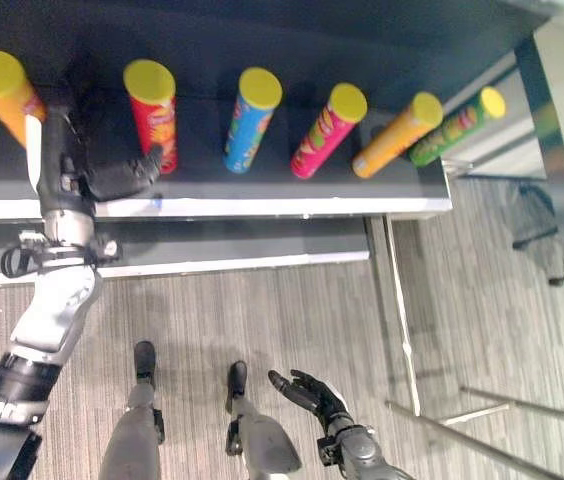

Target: Put the goods on the table back onto the shelves and tidy them up.

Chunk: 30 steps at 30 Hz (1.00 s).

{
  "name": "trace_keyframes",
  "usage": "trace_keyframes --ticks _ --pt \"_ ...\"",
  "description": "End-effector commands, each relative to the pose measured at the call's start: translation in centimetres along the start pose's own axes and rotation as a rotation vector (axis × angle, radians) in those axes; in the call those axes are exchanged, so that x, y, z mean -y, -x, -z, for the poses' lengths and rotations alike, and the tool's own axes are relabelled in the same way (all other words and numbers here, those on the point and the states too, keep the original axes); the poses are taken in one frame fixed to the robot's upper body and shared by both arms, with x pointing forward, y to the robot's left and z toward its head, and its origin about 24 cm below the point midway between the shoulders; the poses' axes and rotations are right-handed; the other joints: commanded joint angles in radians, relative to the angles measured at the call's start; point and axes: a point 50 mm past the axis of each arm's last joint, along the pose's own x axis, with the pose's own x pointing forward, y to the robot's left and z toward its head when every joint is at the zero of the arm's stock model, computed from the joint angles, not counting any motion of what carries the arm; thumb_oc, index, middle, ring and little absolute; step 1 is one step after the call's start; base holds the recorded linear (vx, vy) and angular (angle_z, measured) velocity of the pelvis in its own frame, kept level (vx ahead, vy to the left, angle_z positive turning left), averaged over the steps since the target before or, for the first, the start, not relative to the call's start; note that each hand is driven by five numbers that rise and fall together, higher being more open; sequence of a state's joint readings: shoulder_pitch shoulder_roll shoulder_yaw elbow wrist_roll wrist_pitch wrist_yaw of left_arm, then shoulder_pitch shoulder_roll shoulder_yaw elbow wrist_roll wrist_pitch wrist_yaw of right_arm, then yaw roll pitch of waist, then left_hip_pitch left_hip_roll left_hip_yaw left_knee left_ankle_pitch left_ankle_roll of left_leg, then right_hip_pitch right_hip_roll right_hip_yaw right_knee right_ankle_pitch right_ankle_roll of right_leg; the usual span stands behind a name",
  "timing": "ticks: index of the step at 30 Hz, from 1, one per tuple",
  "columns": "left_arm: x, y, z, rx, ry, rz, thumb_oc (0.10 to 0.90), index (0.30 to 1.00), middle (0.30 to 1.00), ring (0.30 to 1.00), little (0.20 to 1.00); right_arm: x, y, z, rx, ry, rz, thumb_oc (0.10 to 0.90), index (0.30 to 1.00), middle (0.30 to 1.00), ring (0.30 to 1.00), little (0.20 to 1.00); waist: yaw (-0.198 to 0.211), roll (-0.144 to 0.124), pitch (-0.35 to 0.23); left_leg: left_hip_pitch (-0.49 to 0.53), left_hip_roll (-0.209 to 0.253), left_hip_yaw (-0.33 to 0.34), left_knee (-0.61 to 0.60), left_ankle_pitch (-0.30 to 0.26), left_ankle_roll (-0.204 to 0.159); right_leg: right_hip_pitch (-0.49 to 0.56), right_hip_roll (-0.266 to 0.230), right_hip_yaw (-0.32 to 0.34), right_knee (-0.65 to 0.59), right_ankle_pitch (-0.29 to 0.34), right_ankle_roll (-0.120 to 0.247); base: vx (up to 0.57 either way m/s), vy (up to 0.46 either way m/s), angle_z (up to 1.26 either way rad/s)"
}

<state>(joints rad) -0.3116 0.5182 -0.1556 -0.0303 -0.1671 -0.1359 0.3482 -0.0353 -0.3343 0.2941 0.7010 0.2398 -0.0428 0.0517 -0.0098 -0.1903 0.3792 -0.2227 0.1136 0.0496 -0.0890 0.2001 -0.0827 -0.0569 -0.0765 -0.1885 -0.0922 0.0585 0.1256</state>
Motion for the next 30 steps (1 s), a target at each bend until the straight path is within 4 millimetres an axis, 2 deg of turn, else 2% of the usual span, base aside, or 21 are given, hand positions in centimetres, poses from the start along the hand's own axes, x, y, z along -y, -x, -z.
trace_keyframes --ticks 1,2,3,4,6,9,10,11,12,15,16,17,21,22,27,30 --pt "-0.7 0.5 -1.9 0.118 0.109 0.085 0.8 0.9 0.9 0.9 0.9 2.1 0.2 -1.6 0.075 0.118 0.092 0.8 0.9 0.9 0.9 0.9 0.067 0.011 -0.057 0.048 0.062 -0.069 0.011 -0.147 -0.072 -0.018 -0.093 -0.083 0.075 -0.081 0.071 0.01 -0.001 0.17" --pt "-0.7 0.6 -1.9 0.118 0.109 0.086 0.8 0.9 0.9 0.9 0.9 2.0 0.2 -1.6 0.075 0.119 0.092 0.8 0.9 0.9 0.9 0.9 0.066 0.011 -0.057 0.048 0.062 -0.07 0.011 -0.147 -0.072 -0.017 -0.093 -0.084 0.075 -0.082 0.071 -0.02 0.018 0.38" --pt "-2.0 2.8 -0.3 0.022 0.103 0.115 0.8 0.9 0.9 0.9 0.9 3.1 0.9 -1.5 0.083 0.16 0.099 0.8 0.9 0.9 0.9 0.9 0.085 0.025 -0.053 0.046 0.059 -0.086 0.012 -0.144 -0.071 -0.01 -0.097 -0.103 0.085 -0.09 0.069 -0.02 0.011 0.61" --pt "-2.5 4.0 0.5 -0.029 0.094 0.137 0.8 0.9 0.9 0.9 0.9 3.7 1.3 -2.0 0.111 0.161 0.11 0.8 0.9 0.9 0.9 0.9 0.096 0.029 -0.052 0.044 0.059 -0.092 0.012 -0.142 -0.07 -0.007 -0.098 -0.111 0.089 -0.093 0.067 -0.01 0.004 0.51" --pt "-3.9 6.5 2.3 -0.163 0.087 0.172 0.8 0.9 0.9 0.9 0.9 5.2 2.1 -5.3 0.23 0.233 0.146 0.8 0.9 0.9 0.9 0.9 0.113 0.035 -0.052 0.045 0.058 -0.108 0.013 -0.141 -0.072 0.004 -0.096 -0.129 0.096 -0.104 0.063 0.0 -0.007 0.23" --pt "-5.7 9.0 4.2 -0.304 -0.017 0.185 0.8 0.9 0.9 0.9 0.9 6.0 3.3 -7.8 0.336 0.277 0.144 0.8 0.9 0.9 0.9 0.9 0.132 0.041 -0.054 0.037 0.055 -0.133 0.015 -0.135 -0.07 0.015 -0.098 -0.153 0.102 -0.113 0.062 0.01 -0.009 0.32" --pt "-5.7 9.0 4.2 -0.304 -0.017 0.185 0.8 0.9 0.9 0.9 0.9 6.0 3.3 -7.8 0.336 0.277 0.144 0.8 0.9 0.9 0.9 0.9 0.13 0.041 -0.056 0.033 0.054 -0.135 0.014 -0.131 -0.069 0.012 -0.099 -0.155 0.101 -0.11 0.063 0.0 -0.009 0.42" --pt "-6.9 10.5 5.4 -0.389 -0.094 0.185 0.8 0.9 0.9 0.9 0.9 6.1 3.8 -9.6 0.411 0.278 0.133 0.8 0.9 0.9 0.9 0.9 0.147 0.045 -0.051 0.031 0.054 -0.149 0.016 -0.131 -0.069 0.019 -0.099 -0.169 0.107 -0.117 0.061 -0.01 -0.008 0.52" --pt "-7.3 11.1 5.9 -0.425 -0.115 0.18 0.8 0.9 0.9 0.9 0.9 6.1 4.0 -10.3 0.446 0.272 0.132 0.8 0.9 0.9 0.9 0.9 0.153 0.046 -0.049 0.027 0.051 -0.157 0.017 -0.13 -0.07 0.022 -0.1 -0.176 0.109 -0.119 0.061 -0.03 -0.014 0.37" --pt "-8.4 14.5 9.9 -0.654 -0.197 0.148 0.8 0.9 0.9 0.9 0.9 6.2 4.6 -15.1 0.658 0.215 0.163 0.8 0.9 0.9 0.9 0.9 0.198 0.062 -0.019 0.0 0.041 -0.188 0.03 -0.125 -0.066 0.016 -0.106 -0.201 0.132 -0.132 0.057 -0.06 0.008 0.31" --pt "-8.4 14.5 9.9 -0.653 -0.197 0.148 0.8 0.9 0.9 0.9 0.9 6.2 4.6 -15.2 0.659 0.215 0.164 0.8 0.9 0.9 0.9 0.9 0.196 0.062 -0.021 -0.006 0.039 -0.191 0.032 -0.122 -0.065 0.013 -0.108 -0.204 0.13 -0.128 0.058 -0.05 0.026 0.17" --pt "-8.3 15.1 10.6 -0.69 -0.196 0.143 0.8 0.9 0.9 0.9 0.9 6.1 4.7 -16.0 0.698 0.208 0.168 0.8 0.9 0.9 0.9 0.9 0.203 0.066 -0.013 -0.006 0.038 -0.193 0.035 -0.125 -0.065 0.012 -0.108 -0.204 0.137 -0.133 0.057 -0.05 0.028 0.18" --pt "-7.9 18.1 14.4 -0.897 -0.242 0.098 0.8 0.9 0.9 0.9 0.9 5.6 5.0 -20.0 0.833 0.229 0.192 0.8 0.9 0.9 0.9 0.9 0.23 0.087 0.021 -0.025 0.029 -0.214 0.052 -0.123 -0.059 0.001 -0.118 -0.216 0.161 -0.144 0.052 -0.06 0.03 0.08" --pt "-7.8 18.7 14.9 -0.932 -0.246 0.094 0.8 0.9 0.9 0.9 0.9 5.6 5.2 -20.4 0.853 0.223 0.206 0.8 0.9 0.9 0.9 0.9 0.232 0.09 0.026 -0.029 0.029 -0.216 0.055 -0.123 -0.059 -0.001 -0.121 -0.218 0.166 -0.145 0.051 -0.03 0.038 0.05" --pt "-6.7 20.6 16.5 -1.031 -0.258 0.085 0.8 0.9 0.9 0.9 0.9 6.8 6.0 -22.4 0.943 0.198 0.35 0.8 0.9 0.9 0.9 0.9 0.237 0.112 0.041 -0.046 0.019 -0.225 0.071 -0.125 -0.053 -0.009 -0.131 -0.228 0.185 -0.157 0.045 -0.01 0.032 0.05" --pt "-6.4 20.5 16.6 -1.034 -0.247 0.071 0.8 0.9 0.9 0.9 0.9 7.1 6.1 -22.8 0.957 0.202 0.382 0.8 0.9 0.9 0.9 0.9 0.237 0.119 0.047 -0.052 0.015 -0.229 0.079 -0.127 -0.051 -0.013 -0.133 -0.229 0.19 -0.16 0.044 -0.01 0.017 0.03"
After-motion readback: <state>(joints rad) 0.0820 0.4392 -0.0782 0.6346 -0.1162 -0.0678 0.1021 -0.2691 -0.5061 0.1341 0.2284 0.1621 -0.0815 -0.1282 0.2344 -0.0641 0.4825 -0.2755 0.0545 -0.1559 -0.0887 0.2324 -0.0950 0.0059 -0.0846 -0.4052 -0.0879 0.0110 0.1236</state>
